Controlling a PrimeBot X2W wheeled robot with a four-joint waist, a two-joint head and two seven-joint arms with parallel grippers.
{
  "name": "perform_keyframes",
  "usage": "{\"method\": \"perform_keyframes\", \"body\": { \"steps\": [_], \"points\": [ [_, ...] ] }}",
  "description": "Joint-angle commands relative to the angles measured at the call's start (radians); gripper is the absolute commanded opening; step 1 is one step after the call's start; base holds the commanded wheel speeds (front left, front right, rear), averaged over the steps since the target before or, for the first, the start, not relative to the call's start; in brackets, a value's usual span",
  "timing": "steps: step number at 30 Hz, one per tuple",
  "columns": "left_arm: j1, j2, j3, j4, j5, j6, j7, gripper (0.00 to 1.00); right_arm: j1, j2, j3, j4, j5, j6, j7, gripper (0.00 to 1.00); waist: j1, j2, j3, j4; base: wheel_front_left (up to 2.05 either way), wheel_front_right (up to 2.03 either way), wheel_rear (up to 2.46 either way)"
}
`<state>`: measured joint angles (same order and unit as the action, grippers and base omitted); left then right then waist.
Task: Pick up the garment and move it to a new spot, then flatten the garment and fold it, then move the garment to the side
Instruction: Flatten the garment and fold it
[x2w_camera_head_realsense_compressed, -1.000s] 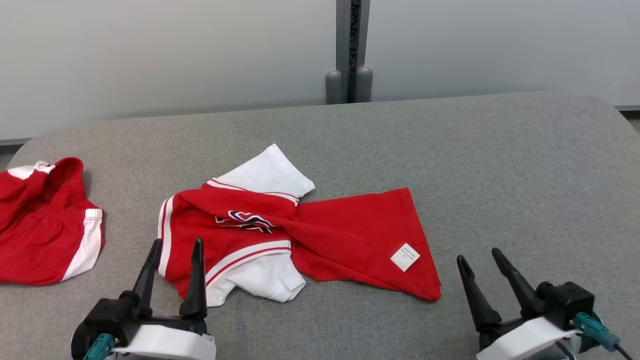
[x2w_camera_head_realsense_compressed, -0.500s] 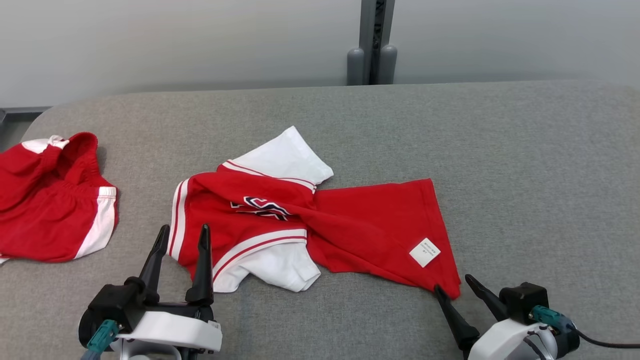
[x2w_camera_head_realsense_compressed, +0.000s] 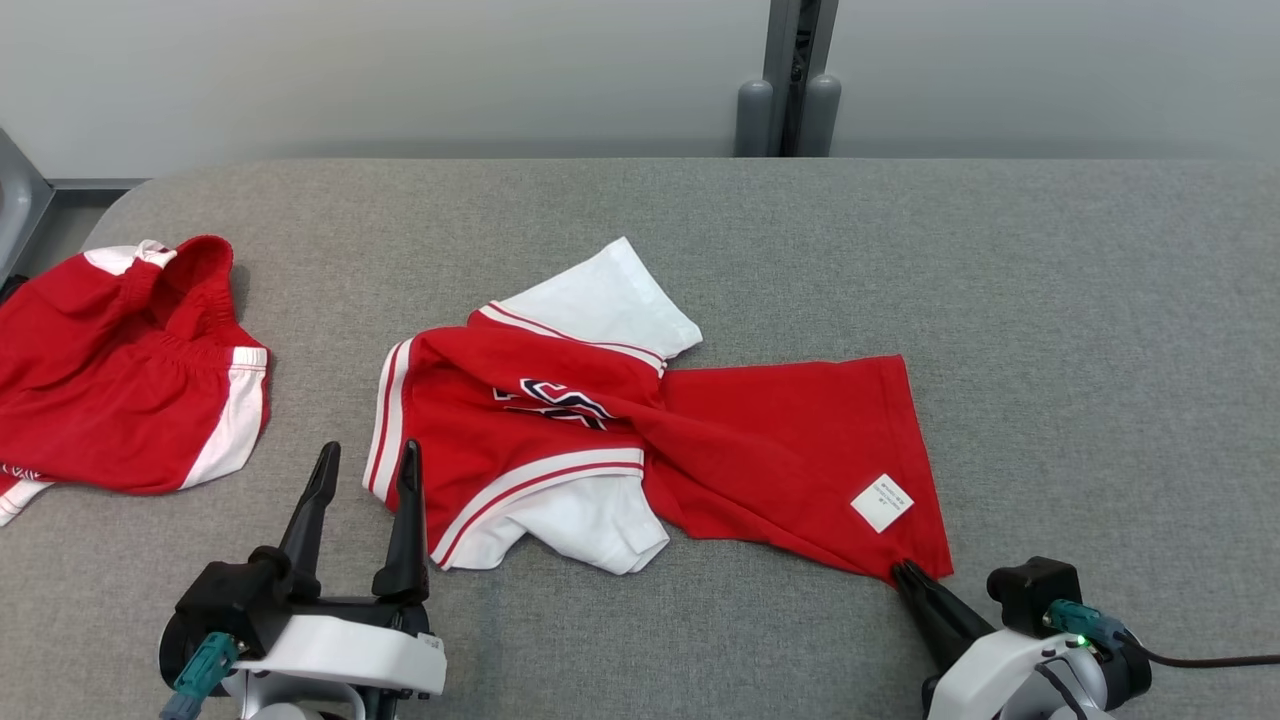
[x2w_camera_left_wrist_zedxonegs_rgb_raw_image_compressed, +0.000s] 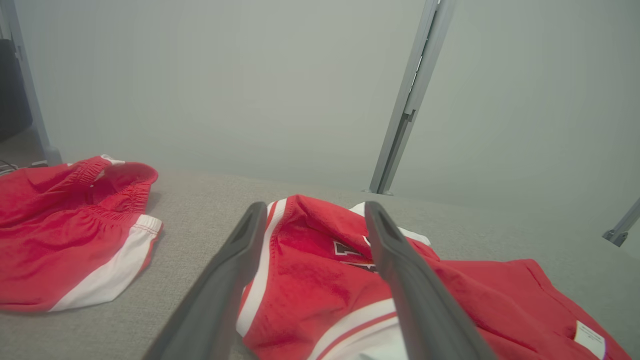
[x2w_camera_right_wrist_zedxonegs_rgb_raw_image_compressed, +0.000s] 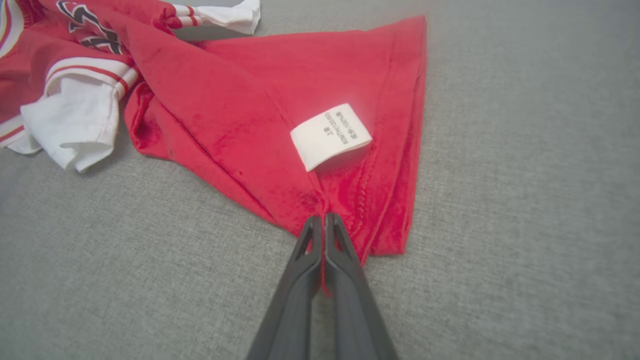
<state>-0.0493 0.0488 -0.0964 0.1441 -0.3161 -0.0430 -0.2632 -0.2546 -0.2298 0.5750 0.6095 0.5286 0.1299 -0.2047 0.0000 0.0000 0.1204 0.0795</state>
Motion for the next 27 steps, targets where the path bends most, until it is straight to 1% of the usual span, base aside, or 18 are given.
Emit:
{"method": "perform_keyframes", "body": {
  "steps": [1, 5, 10, 17, 24, 27],
  "points": [
    [-0.017, 0.003, 0.000, 0.000, -0.004, 0.004, -0.002, 1.00, -0.009, -0.006, 0.003, 0.009, 0.007, 0.002, -0.009, 0.00, 0.0000, 0.0000, 0.000, 0.002, 0.00, 0.00, 0.00],
    [-0.016, 0.003, -0.001, -0.003, -0.004, 0.008, -0.002, 1.00, -0.025, -0.009, 0.000, -0.003, 0.017, 0.002, -0.030, 0.00, 0.0000, 0.0000, 0.002, 0.003, 0.00, 0.00, 0.00],
    [-0.024, 0.003, 0.001, -0.004, -0.004, 0.001, -0.002, 1.00, -0.054, -0.014, -0.019, -0.062, 0.015, 0.002, -0.055, 0.00, 0.0000, 0.0000, 0.008, 0.008, 0.00, 0.00, 0.00],
    [-0.041, 0.003, -0.013, -0.007, -0.012, -0.004, -0.002, 1.00, -0.164, -0.054, -0.035, -0.119, 0.011, 0.002, -0.058, 0.00, 0.0000, 0.0000, 0.044, 0.040, 0.00, 0.00, 0.00],
    [-0.071, 0.003, -0.046, -0.016, -0.019, -0.006, -0.002, 1.00, -0.311, -0.110, -0.029, -0.079, 0.057, 0.002, -0.056, 0.00, 0.0000, 0.0000, 0.108, 0.089, 0.00, 0.00, 0.00],
    [-0.096, 0.003, -0.066, -0.020, -0.022, -0.008, -0.002, 1.00, -0.392, -0.130, -0.028, -0.043, 0.111, 0.002, -0.055, 0.00, 0.0000, 0.0000, 0.149, 0.118, 0.00, 0.00, 0.00]
  ]
}}
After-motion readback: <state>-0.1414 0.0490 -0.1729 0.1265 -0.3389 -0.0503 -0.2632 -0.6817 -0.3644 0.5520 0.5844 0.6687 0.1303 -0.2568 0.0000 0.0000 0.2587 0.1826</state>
